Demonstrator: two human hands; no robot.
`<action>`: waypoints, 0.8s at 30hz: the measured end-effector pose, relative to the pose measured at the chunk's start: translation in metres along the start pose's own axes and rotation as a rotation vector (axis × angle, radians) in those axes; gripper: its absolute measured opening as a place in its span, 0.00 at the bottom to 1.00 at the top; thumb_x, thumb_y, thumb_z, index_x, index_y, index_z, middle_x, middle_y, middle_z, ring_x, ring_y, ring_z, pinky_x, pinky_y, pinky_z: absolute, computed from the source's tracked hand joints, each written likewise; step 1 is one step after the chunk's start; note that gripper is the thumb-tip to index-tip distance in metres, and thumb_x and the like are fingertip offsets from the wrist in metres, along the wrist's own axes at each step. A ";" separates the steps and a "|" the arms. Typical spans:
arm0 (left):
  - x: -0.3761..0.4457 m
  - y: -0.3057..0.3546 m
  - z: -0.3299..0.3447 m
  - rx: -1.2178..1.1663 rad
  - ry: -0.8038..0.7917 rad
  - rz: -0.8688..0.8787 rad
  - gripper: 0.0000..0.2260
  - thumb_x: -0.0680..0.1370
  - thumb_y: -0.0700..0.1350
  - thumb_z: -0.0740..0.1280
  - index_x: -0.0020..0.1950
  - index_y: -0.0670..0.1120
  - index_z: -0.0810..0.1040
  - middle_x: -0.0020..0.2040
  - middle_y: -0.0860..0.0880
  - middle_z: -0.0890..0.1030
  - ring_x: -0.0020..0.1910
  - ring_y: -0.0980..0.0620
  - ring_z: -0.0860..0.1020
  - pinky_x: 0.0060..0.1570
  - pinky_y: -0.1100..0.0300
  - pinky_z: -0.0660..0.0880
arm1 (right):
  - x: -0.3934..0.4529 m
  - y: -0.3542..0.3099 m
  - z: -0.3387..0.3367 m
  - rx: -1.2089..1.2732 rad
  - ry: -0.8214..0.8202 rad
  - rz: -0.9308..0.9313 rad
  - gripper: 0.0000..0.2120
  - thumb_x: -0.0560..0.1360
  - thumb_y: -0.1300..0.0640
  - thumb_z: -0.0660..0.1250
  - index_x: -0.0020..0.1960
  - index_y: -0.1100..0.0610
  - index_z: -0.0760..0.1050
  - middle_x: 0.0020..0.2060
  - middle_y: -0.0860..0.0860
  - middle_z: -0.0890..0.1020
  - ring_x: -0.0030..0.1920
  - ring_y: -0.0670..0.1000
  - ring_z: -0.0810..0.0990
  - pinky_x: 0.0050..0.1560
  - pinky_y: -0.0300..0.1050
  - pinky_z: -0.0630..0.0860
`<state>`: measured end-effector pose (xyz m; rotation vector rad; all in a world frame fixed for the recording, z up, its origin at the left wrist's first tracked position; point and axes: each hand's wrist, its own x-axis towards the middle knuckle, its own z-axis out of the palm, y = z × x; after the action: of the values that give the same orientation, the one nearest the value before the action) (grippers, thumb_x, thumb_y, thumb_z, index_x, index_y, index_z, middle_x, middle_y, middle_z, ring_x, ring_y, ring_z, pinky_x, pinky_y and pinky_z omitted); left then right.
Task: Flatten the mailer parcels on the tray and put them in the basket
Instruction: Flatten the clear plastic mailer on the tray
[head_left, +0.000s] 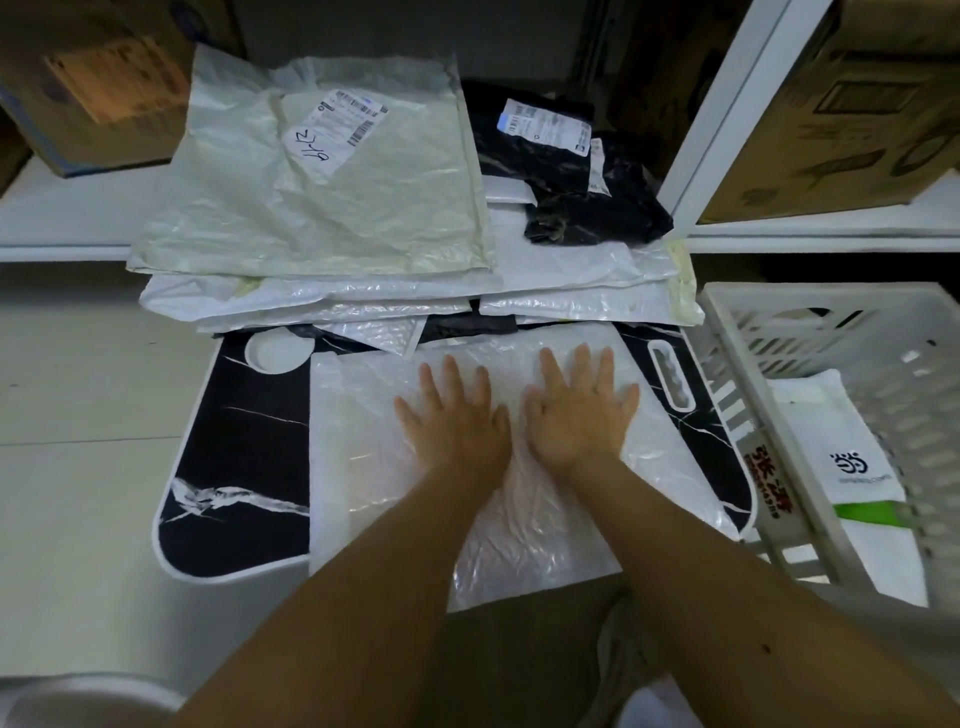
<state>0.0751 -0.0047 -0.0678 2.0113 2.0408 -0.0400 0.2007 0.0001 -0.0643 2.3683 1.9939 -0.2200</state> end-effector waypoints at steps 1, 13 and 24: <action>-0.002 0.002 0.005 0.014 -0.015 0.041 0.27 0.80 0.61 0.42 0.78 0.56 0.40 0.78 0.47 0.38 0.76 0.39 0.36 0.70 0.32 0.43 | -0.001 0.012 0.003 -0.030 -0.017 0.059 0.29 0.79 0.37 0.40 0.78 0.42 0.40 0.78 0.53 0.42 0.77 0.60 0.37 0.72 0.69 0.42; 0.004 0.002 0.010 0.138 -0.055 0.061 0.33 0.76 0.70 0.41 0.76 0.59 0.36 0.77 0.48 0.35 0.75 0.37 0.36 0.69 0.31 0.43 | -0.001 0.028 0.014 -0.005 -0.061 0.096 0.31 0.78 0.34 0.43 0.78 0.44 0.46 0.78 0.56 0.49 0.77 0.64 0.44 0.73 0.67 0.44; 0.015 -0.039 -0.008 0.092 -0.114 -0.198 0.34 0.72 0.74 0.40 0.74 0.63 0.34 0.77 0.45 0.34 0.74 0.33 0.36 0.66 0.27 0.45 | 0.019 -0.016 0.018 0.019 -0.133 -0.088 0.34 0.75 0.29 0.40 0.77 0.40 0.38 0.78 0.54 0.38 0.75 0.65 0.35 0.70 0.72 0.39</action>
<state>0.0351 0.0107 -0.0696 1.8052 2.1924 -0.2862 0.1869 0.0188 -0.0834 2.2149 2.0441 -0.3911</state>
